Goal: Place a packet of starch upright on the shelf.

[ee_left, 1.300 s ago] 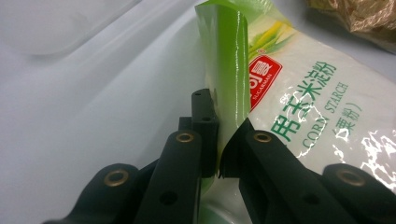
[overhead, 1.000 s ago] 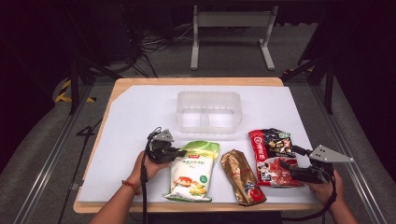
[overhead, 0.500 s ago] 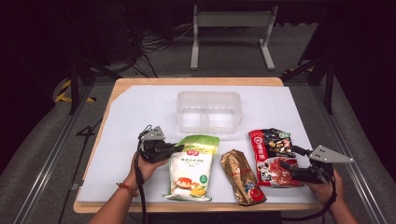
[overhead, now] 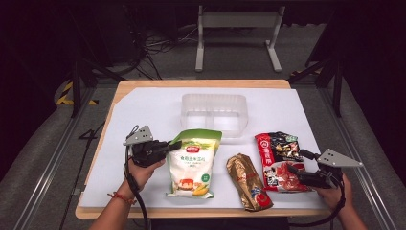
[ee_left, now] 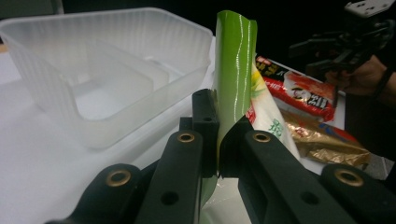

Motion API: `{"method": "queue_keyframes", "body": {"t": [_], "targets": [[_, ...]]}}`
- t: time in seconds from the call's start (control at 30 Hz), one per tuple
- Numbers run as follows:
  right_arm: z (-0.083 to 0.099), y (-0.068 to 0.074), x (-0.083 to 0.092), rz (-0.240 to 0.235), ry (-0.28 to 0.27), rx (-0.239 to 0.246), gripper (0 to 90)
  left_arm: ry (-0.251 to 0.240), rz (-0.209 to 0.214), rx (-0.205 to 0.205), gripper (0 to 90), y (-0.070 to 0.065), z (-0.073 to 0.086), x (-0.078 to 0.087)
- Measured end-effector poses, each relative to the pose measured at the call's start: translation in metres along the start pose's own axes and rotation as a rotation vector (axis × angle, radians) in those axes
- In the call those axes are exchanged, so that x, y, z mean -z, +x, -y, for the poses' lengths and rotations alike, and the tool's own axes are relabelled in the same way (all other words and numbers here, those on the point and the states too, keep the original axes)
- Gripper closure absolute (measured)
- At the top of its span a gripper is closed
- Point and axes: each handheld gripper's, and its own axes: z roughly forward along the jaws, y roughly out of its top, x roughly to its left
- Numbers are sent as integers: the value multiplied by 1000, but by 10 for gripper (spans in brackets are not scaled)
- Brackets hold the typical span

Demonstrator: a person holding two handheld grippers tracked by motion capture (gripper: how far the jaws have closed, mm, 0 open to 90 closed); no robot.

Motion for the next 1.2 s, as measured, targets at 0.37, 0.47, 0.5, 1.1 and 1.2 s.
{"method": "queue_keyframes", "body": {"t": [0.37,0.47,0.5,1.1,1.2], "targets": [[1,-1,0,0,3,2,221,-80,22,-50,886,-23,-17,18],[1,-1,0,2,5,2,221,-97,21,-54,886,-25,-20,20],[1,-1,0,2,5,0,222,-101,13,-54,886,-25,-20,21],[1,-3,0,4,1,-14,223,-239,-66,23,887,-21,-40,30],[1,-3,0,5,2,-18,224,-260,-69,26,887,-22,-45,30]]}}
